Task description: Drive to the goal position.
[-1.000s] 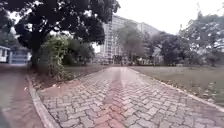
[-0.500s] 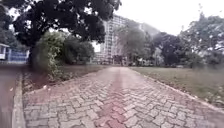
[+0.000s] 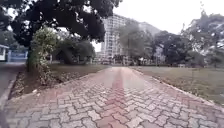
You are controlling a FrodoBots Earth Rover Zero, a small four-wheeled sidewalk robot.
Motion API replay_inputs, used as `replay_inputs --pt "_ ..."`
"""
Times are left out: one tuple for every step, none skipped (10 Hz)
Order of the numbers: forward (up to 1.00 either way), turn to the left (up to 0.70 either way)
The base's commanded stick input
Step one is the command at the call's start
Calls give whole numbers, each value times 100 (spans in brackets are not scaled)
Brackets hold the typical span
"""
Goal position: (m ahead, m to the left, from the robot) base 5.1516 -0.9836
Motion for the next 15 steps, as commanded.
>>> replay_inputs --pt "70 0" --pt "70 0" --pt "70 0" --pt "70 0" --pt "70 0" --pt "70 0" --pt "70 0" --pt "70 0" --pt "70 0" --pt "70 0" --pt "70 0" --pt "70 0" --pt "70 0" --pt "70 0" --pt "70 0"
